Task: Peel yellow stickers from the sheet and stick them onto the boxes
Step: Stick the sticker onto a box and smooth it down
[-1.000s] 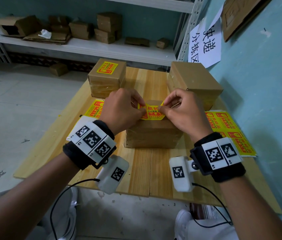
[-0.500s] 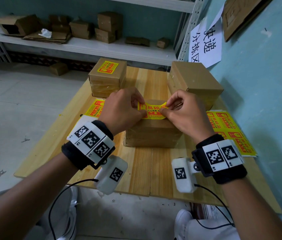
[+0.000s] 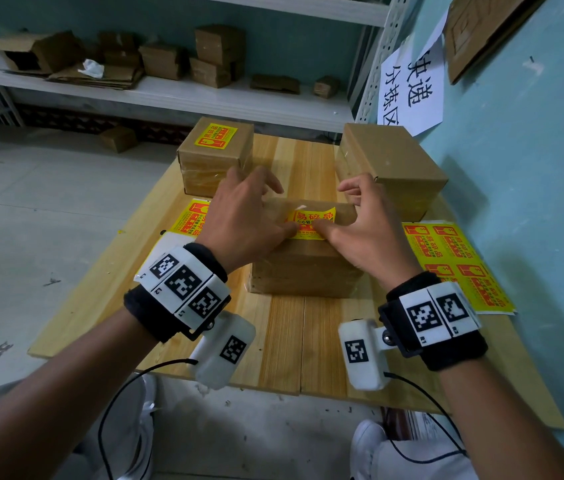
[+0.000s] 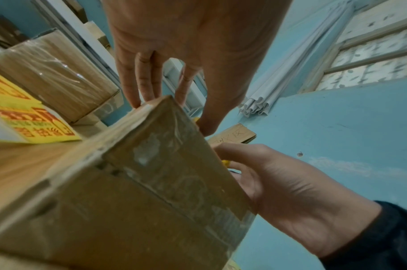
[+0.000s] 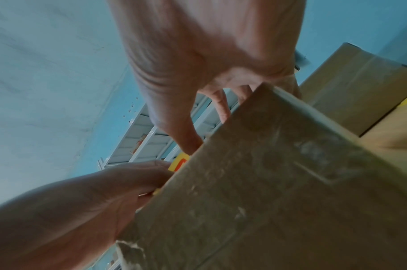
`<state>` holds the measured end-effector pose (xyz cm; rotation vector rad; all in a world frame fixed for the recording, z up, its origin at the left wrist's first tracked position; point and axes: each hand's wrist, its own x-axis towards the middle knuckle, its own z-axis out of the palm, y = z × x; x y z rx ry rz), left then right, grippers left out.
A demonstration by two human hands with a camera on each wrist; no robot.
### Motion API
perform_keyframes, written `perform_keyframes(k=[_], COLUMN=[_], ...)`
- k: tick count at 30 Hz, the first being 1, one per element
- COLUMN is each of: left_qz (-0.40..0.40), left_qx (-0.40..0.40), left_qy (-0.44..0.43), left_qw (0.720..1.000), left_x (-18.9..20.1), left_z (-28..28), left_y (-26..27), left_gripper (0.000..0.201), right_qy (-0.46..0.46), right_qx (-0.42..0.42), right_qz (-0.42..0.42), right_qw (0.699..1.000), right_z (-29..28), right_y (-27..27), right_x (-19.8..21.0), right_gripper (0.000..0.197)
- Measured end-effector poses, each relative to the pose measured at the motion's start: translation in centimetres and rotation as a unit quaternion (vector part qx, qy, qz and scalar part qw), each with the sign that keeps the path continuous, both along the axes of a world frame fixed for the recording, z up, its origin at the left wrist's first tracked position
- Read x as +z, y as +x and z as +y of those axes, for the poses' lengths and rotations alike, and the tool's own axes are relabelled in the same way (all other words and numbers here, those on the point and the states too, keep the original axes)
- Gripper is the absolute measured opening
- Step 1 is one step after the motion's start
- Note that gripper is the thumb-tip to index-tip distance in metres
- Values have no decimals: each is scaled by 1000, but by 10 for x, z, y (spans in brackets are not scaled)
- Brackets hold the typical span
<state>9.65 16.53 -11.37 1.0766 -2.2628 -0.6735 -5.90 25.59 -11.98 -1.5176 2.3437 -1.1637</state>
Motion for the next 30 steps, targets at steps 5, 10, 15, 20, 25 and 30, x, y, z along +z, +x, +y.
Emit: perform_keyframes(k=[5,10,15,20,25,30], left_qz=[-8,3,-6,-4,16,18], left_qx=[6,13,31,42,68,79], left_qy=[43,65,39,22,9,-1], left_qw=[999,998,999,999,998,997], left_x=[-3,-6,-9,-12,-16,-17], left_z=[1,0,-1,-2,3,1], left_y=[-5,-10,-13,-17,-20,-23], left_gripper=[65,62,60,54,46,40], right_qy=[6,-7,-25,-27,-48,-70], right_qx=[3,-15,-39,-49,-67,-80], right_qz=[-7,-9,-12,-7,7,15], right_qw=[1000,1000,999,998,997,994], right_z=[-4,-6,-9,-11,-13,-15], right_y=[7,9,10,9,12,12], right_x=[-3,-6,-9,-11,-16,-17], right_gripper=[59,57,54,52,48,41])
